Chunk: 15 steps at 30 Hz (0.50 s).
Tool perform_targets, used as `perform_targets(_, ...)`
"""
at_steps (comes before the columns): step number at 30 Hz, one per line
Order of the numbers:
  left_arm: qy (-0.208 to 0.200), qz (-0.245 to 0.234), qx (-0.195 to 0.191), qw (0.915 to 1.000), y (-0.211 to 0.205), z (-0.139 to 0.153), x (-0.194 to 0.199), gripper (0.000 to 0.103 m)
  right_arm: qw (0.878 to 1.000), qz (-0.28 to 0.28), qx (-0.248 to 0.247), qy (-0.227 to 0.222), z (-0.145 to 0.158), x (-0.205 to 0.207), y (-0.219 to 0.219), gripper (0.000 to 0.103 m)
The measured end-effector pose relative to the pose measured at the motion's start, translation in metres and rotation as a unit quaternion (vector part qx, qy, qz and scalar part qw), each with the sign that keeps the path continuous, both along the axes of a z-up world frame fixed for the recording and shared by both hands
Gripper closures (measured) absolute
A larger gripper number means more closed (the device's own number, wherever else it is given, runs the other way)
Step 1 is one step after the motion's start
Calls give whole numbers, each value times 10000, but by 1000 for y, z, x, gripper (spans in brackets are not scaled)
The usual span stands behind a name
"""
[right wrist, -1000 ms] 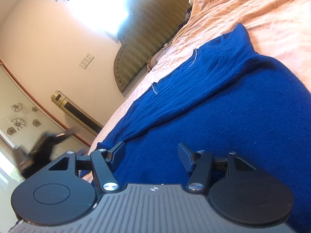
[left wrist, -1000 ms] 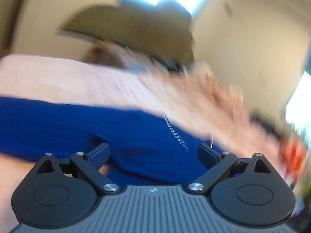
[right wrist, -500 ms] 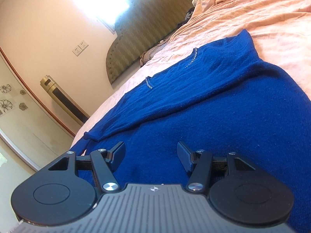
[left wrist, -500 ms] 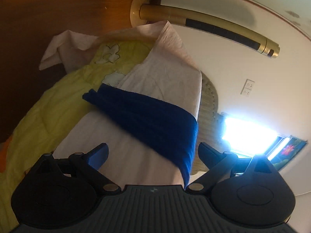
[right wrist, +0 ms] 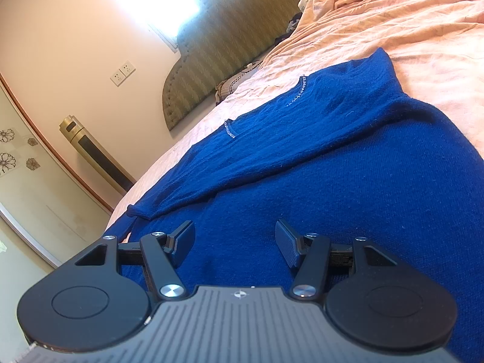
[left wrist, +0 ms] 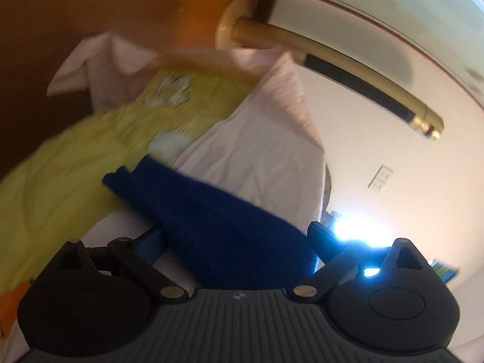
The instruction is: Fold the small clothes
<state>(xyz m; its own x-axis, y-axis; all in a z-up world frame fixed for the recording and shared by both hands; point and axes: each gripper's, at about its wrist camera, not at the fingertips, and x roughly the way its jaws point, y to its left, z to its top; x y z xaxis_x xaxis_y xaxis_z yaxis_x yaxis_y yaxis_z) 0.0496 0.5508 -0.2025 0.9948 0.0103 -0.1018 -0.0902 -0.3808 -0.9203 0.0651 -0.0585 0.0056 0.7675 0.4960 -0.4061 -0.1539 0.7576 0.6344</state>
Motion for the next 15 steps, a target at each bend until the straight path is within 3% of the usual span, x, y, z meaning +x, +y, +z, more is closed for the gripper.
perform_targets(5, 454, -11, 936, 9946, 19, 30, -4, 81, 10000, -5, 34, -15, -1, 0, -1, 40)
perform_targets(7, 798, 0, 1304, 9882, 24, 45, -8, 83, 10000, -10, 73, -20, -1, -1, -2, 40)
perform_targets(9, 1017, 7, 1584, 9821, 28, 60, -10, 94, 9999, -8, 120, -29, -1, -1, -3, 39)
perform_targets(12, 1185, 48, 2100, 9705, 28, 92, -8, 95, 9997, -2, 230, -47, -3, -1, -5, 39)
perform_targets(15, 982, 263, 3060, 9466, 8, 152, -8, 95, 9995, 10, 309, -65, -3, -2, -7, 37)
